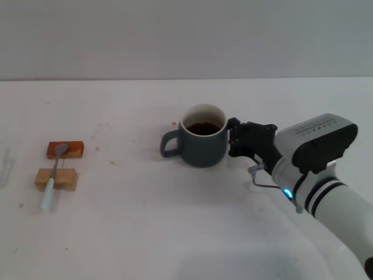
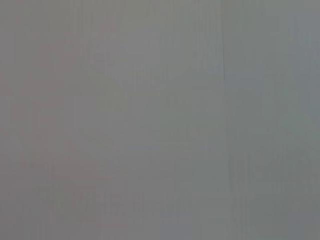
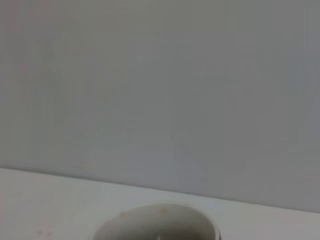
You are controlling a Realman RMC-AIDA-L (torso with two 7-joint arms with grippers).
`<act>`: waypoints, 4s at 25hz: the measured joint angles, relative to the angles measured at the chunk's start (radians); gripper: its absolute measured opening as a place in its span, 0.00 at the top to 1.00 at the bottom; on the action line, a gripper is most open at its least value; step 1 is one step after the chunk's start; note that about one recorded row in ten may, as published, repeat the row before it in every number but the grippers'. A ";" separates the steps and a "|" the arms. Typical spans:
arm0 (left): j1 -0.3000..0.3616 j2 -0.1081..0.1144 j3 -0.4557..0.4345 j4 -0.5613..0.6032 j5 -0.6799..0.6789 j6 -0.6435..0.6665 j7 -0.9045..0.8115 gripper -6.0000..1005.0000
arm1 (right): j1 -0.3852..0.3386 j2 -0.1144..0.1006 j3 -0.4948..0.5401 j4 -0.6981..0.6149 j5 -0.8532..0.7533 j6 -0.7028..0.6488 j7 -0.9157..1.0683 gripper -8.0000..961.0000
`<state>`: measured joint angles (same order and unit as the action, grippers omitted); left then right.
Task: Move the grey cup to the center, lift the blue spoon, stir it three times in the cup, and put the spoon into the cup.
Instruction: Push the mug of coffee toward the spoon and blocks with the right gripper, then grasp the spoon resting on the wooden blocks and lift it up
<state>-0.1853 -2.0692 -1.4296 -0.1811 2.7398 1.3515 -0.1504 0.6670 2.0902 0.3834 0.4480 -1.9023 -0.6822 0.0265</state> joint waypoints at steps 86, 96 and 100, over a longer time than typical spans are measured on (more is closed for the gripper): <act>0.144 -0.009 0.463 -0.118 0.000 -0.168 -0.003 0.20 | -0.241 -0.010 0.222 -0.198 -0.060 -0.370 -0.002 0.99; 0.136 -0.009 0.462 -0.123 0.000 -0.181 0.001 0.20 | -0.243 -0.010 0.222 -0.200 -0.060 -0.370 -0.002 0.99; 0.131 -0.009 0.466 -0.119 0.000 -0.184 0.001 0.20 | -0.244 -0.010 0.222 -0.199 -0.060 -0.370 -0.002 0.99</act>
<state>-0.0545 -2.0785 -0.9636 -0.2999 2.7397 1.1675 -0.1497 0.4234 2.0800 0.6059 0.2485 -1.9619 -1.0524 0.0245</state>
